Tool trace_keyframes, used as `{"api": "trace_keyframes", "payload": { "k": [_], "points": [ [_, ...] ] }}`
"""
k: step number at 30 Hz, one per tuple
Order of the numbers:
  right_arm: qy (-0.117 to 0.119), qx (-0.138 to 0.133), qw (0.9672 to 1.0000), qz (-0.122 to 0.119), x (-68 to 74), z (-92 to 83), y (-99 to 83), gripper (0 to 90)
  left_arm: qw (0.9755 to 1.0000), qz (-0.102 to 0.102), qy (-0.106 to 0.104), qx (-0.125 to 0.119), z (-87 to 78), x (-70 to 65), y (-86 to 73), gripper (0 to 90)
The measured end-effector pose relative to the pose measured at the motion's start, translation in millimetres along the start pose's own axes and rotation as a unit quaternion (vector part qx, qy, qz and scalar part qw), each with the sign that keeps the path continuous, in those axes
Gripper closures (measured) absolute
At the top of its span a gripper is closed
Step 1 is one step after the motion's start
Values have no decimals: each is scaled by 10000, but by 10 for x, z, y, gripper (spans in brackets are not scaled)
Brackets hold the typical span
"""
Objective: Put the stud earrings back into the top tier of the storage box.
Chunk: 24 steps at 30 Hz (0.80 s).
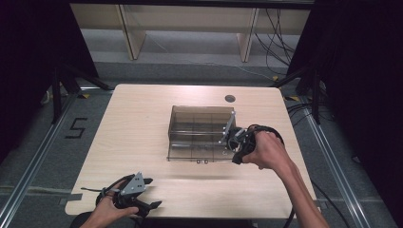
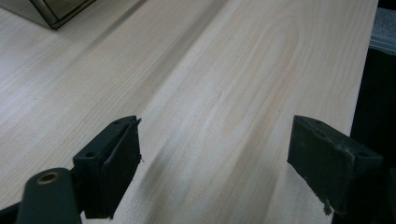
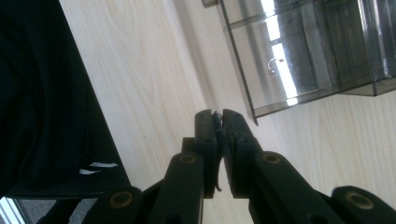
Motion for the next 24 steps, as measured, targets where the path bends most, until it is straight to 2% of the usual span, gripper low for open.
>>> {"api": "trace_keyframes", "payload": {
  "k": [1,5,7,8,11,13,14,15,18,24],
  "points": [
    [-5,17,10000,32,-3,-5,13,857,9999,-97,8,-93,11,-22,1,166],
    [-4,-27,10000,7,-44,-16,59,856,10000,-41,-12,-45,4,-7,0,165],
    [-17,-2,10000,53,-64,-15,98,856,9999,-115,9,-107,12,-23,2,165],
    [-27,-24,10000,-19,-83,-8,109,856,10000,-41,20,-42,5,-15,0,165],
    [1,40,9999,141,-102,-8,162,856,9998,-126,-38,-128,7,-22,0,166],
    [-23,-18,10000,-14,-155,12,198,856,9999,-107,-31,-121,10,-24,1,166],
    [-38,11,10000,51,-165,7,228,856,9999,-95,-29,-110,10,-23,0,165],
    [-50,-19,10000,-16,-187,11,243,856,9999,-100,-27,-108,11,-23,0,165],
    [-49,-14,10000,25,-237,54,313,856,9999,-117,-35,-121,10,-22,0,165],
    [32,158,9998,112,-332,205,433,855,9999,-101,-42,-121,8,-25,-2,166]
  ]
}}
Point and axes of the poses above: each handheld gripper's, and its own axes: z roughly forward along the jaws, y roughly out of its top, x roughly to its left, the point moved 1 cm from there along z, roughly forward along the jaws
